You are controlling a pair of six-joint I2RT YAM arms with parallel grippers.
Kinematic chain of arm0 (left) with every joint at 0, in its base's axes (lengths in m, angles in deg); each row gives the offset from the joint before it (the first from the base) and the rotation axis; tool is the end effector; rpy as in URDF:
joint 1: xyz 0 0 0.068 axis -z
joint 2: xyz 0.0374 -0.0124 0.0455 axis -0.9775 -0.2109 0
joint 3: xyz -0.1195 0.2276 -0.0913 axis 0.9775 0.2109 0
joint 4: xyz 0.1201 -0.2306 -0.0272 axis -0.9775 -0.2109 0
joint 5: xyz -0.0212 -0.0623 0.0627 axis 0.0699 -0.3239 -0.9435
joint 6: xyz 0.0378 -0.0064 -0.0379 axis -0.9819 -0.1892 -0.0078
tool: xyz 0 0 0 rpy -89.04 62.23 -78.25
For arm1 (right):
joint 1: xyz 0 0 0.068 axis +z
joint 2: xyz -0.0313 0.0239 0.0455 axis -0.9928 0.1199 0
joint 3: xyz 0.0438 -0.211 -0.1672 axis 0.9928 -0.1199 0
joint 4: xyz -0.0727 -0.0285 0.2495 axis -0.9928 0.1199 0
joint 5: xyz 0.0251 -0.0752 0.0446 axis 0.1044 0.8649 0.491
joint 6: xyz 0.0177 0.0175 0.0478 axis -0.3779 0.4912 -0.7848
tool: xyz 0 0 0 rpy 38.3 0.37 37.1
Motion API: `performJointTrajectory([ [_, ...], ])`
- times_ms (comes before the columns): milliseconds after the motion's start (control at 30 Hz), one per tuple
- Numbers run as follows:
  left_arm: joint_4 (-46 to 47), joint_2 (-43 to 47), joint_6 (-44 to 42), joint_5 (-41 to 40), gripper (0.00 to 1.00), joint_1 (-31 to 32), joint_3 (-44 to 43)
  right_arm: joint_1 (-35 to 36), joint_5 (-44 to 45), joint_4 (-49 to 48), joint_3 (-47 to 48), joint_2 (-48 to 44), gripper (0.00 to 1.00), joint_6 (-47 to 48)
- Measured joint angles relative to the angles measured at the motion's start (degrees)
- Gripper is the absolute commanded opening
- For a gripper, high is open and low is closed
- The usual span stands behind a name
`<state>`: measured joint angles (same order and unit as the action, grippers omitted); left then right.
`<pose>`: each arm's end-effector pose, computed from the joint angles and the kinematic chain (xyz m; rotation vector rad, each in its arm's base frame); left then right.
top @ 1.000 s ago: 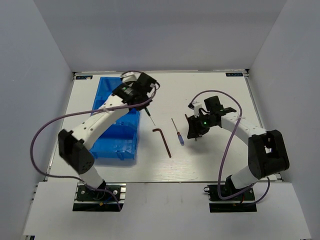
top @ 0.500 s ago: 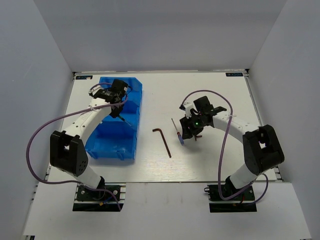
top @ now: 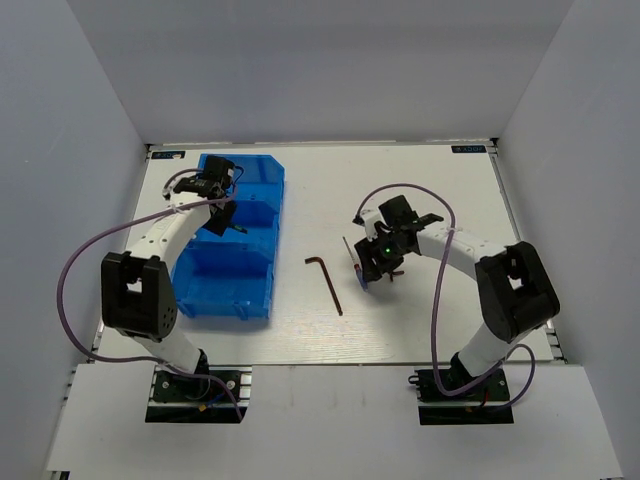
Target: Sort the tools into containers
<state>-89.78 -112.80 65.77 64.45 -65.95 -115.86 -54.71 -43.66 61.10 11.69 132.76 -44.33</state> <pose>0.3207 -0.0525 0.2651 -1.4240 2.1422 0.0517 0.2746 0.1609 0.1840 -0.9487 2.5074 0.5276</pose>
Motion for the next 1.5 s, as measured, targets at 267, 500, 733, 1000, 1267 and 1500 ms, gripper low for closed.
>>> performJointTrajectory([
  [267,0.4,-0.7,-2.0,1.6,0.67,-0.1,-0.1,3.5,2.7,-0.1,5.2,6.4,0.60,-0.2],
  [500,4.6,4.3,-15.6,5.5,0.07,0.3,-0.1,5.3,7.6,-0.4,9.5,11.5,0.30,-1.4],
  [733,10.8,14.9,-36.3,21.8,0.17,2.7,5.6,5.5,9.2,1.7,12.6,13.8,0.00,-2.4],
  [1000,12.4,28.7,-44.0,32.2,0.42,5.2,17.7,5.6,6.4,8.7,26.1,19.5,0.00,1.7],
  [1267,13.2,35.5,-41.9,34.6,0.45,5.3,23.4,8.6,-7.5,7.9,54.6,27.1,0.00,7.6],
  [1500,12.5,38.2,-40.2,34.9,0.45,5.6,23.6,14.0,-14.8,3.0,62.1,34.8,0.00,13.7],
])
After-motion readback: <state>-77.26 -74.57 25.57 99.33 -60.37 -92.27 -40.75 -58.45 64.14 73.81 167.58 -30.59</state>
